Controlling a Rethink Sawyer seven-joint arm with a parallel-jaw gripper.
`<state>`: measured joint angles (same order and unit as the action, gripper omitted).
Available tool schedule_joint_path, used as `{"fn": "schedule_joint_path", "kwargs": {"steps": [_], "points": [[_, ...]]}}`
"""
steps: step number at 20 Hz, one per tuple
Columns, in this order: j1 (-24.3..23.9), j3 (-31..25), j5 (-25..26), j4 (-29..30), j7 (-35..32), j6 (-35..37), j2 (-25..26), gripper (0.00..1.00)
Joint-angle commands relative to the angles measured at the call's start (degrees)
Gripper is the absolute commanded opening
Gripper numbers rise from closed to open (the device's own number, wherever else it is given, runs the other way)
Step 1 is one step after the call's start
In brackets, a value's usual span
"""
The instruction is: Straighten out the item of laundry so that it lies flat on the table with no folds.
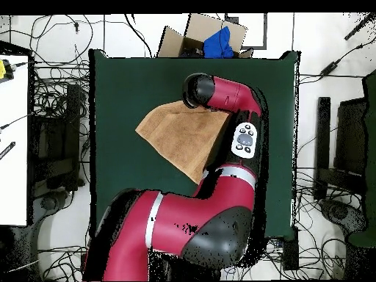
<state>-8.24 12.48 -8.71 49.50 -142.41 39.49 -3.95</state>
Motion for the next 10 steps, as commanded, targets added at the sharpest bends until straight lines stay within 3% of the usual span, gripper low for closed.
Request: {"fn": "schedule_joint_path", "kwargs": {"steps": [1,10], "points": [[-0.3,-8.2,2.3,8.9,4.0,-4.1,-0.1,1.0],[0.0,-9.1,3.9,12.8,4.5,-7.2,-1.4,1.0]]}}
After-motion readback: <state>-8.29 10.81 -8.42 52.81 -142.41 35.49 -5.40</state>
